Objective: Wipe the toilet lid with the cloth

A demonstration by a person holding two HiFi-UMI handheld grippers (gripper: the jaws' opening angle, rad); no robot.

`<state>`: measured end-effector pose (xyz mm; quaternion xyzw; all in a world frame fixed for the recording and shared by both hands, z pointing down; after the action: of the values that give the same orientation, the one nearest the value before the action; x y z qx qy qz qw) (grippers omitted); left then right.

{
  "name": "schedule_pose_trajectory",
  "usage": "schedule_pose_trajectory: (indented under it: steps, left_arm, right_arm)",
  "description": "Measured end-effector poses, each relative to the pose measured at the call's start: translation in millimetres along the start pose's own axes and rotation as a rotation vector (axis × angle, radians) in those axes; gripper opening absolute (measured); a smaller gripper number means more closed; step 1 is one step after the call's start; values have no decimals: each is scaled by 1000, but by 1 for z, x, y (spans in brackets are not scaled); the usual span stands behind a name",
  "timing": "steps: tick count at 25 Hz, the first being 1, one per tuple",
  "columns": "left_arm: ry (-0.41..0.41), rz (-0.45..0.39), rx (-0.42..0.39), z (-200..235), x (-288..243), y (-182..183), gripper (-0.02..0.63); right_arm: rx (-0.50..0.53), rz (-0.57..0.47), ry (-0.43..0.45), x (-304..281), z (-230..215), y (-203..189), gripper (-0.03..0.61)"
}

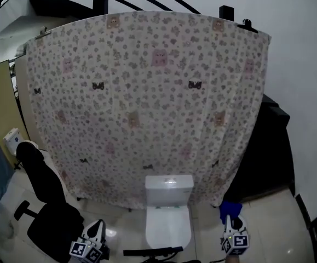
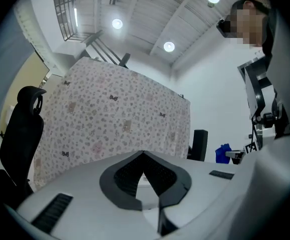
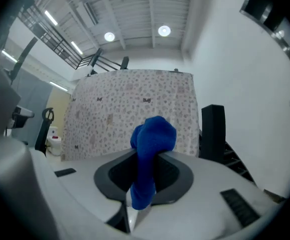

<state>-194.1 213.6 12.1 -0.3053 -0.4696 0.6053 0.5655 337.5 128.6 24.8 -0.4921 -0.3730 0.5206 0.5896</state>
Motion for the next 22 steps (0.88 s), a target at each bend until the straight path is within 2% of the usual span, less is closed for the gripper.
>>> schedule_pose_trajectory:
  steps: [3,8,15,22]
  left_arm:
    - [1,-45,38,-11,-4,3,-6]
    - [-17,-73,19,-28,-8,7,-6]
    - [-5,-66,4,-33,-3,8,-6]
    - [-27,-54,7,-44,-12,5,-6]
  right_arm:
    - [15,0,10,-1,-5,-2,61]
    - [-31,-45,26,-10,-11,1,61]
    - [-41,-66,33,-7,-15,2,61]
    - [-62,-56,23,-3,-22,-5,61]
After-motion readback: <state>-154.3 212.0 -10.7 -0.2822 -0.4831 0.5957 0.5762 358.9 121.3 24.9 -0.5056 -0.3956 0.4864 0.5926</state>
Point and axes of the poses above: the fingertips, and each gripper's own axes: x backward along the fingers, z to its left, y out of its top, the point moved 2 cm from there along x, backward along the fingers, and after that the axes turned 8 degrees about x, right-handed, at the moved point
